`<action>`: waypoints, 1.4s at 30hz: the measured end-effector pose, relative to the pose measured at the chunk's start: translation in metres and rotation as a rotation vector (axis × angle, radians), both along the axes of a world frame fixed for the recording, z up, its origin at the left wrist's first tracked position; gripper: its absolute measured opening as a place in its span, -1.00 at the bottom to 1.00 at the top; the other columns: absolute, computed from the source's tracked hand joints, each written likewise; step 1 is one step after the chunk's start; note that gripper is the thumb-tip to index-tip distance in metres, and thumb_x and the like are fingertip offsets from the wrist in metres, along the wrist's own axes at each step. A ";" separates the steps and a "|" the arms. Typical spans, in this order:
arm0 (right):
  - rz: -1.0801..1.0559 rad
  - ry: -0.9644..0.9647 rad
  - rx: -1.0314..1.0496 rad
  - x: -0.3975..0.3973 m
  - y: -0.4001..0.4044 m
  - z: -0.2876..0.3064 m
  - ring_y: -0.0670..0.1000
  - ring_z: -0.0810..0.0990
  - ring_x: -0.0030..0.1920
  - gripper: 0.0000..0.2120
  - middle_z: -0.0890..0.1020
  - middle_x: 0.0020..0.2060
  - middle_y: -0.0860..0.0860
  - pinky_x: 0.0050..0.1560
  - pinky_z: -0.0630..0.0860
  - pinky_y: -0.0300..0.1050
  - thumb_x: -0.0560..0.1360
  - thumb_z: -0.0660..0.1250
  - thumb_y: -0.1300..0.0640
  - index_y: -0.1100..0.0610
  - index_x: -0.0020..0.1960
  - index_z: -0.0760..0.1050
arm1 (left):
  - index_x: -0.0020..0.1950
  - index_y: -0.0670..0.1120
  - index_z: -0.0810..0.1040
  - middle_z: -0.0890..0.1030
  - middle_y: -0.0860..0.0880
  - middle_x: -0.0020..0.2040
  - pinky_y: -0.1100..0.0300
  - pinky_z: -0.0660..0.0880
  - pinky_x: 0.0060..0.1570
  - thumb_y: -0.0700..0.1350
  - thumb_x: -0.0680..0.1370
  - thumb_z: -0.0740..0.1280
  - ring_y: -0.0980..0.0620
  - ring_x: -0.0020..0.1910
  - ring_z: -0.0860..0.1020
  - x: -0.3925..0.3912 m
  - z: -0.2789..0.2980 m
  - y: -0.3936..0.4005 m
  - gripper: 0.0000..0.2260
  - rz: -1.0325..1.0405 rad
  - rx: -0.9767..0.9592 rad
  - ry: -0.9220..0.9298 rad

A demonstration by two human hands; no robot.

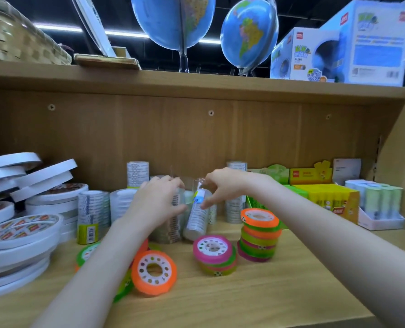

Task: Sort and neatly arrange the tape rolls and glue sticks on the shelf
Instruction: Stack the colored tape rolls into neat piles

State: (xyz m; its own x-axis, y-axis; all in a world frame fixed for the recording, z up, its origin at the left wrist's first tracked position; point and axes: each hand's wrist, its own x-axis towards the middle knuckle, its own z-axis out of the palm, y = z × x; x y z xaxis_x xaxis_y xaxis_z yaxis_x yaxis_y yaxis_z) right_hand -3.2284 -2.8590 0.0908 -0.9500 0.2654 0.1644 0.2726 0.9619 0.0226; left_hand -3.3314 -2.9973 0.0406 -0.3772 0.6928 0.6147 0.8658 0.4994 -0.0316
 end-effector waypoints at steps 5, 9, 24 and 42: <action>-0.067 -0.018 -0.142 -0.010 -0.001 -0.013 0.04 0.49 0.07 -0.37 0.50 0.11 0.02 0.00 0.47 -0.10 0.33 0.45 -0.20 0.15 0.21 0.36 | 0.29 0.03 0.40 0.48 0.03 0.23 0.12 0.31 0.14 0.14 0.48 0.29 -0.01 0.25 0.39 0.000 -0.001 -0.004 -0.58 -0.007 0.004 0.002; 0.032 0.217 -0.526 0.001 -0.003 -0.012 -0.03 0.52 -0.27 -0.61 0.47 -0.21 -0.02 -0.36 0.41 -0.25 0.33 0.53 0.06 0.12 -0.07 0.34 | 0.30 0.03 0.39 0.48 0.02 0.22 0.13 0.31 0.13 0.14 0.49 0.28 -0.02 0.24 0.39 0.002 -0.001 -0.003 -0.59 -0.002 0.003 0.014; -0.180 0.234 -0.003 0.039 0.036 -0.001 0.10 0.47 0.01 -0.65 0.31 0.01 0.05 -0.16 0.37 -0.11 0.33 0.50 0.04 0.12 -0.08 0.37 | 0.28 0.01 0.43 0.50 0.02 0.21 0.13 0.35 0.14 0.11 0.51 0.29 0.00 0.23 0.41 0.002 -0.001 -0.004 -0.62 -0.025 0.025 -0.024; -0.089 -0.360 0.103 -0.024 -0.004 -0.011 0.08 0.43 0.29 -0.42 0.42 0.34 0.03 0.26 0.44 0.01 0.46 0.38 0.07 0.10 0.43 0.30 | 0.03 -0.04 0.60 0.62 0.00 -0.10 0.18 0.28 -0.24 -0.04 0.60 0.12 -0.02 -0.08 0.55 0.000 0.009 -0.016 -0.74 0.056 0.175 -0.064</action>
State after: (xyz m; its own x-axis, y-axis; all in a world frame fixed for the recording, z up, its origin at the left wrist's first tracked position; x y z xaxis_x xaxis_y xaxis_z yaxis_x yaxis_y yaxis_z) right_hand -3.2529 -2.8634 0.0801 -0.9259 0.3486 -0.1452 0.3117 0.9226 0.2273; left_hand -3.3312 -3.0137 0.0499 -0.4546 0.5541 0.6974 0.8337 0.5403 0.1141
